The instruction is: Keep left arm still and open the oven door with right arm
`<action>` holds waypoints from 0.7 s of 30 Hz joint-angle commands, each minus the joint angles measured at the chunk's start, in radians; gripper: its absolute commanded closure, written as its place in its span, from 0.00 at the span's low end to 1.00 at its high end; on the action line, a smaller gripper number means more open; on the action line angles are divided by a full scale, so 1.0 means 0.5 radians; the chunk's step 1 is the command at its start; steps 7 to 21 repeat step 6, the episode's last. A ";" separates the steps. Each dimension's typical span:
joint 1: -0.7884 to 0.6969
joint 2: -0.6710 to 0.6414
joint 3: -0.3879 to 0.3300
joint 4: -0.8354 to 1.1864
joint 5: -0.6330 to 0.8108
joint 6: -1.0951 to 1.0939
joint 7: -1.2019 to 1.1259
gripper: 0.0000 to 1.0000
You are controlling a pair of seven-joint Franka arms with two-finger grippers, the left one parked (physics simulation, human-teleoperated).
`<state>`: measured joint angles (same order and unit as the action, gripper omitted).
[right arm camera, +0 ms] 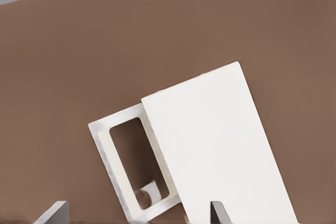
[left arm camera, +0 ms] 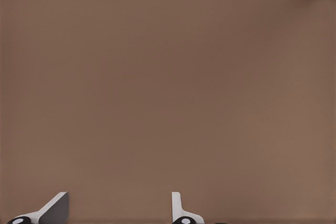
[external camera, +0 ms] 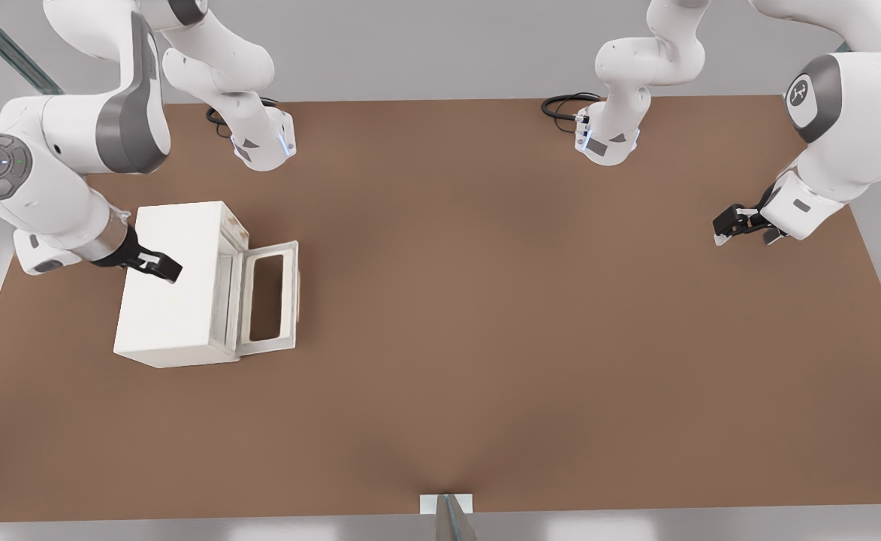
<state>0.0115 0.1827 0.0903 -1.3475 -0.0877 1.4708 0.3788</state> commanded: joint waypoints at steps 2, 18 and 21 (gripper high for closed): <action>-0.001 0.021 -0.003 0.001 0.019 -0.048 -0.721 0.00; 0.002 0.021 0.000 0.001 0.019 -0.055 -0.721 0.00; 0.002 0.021 0.000 0.001 0.019 -0.055 -0.721 0.00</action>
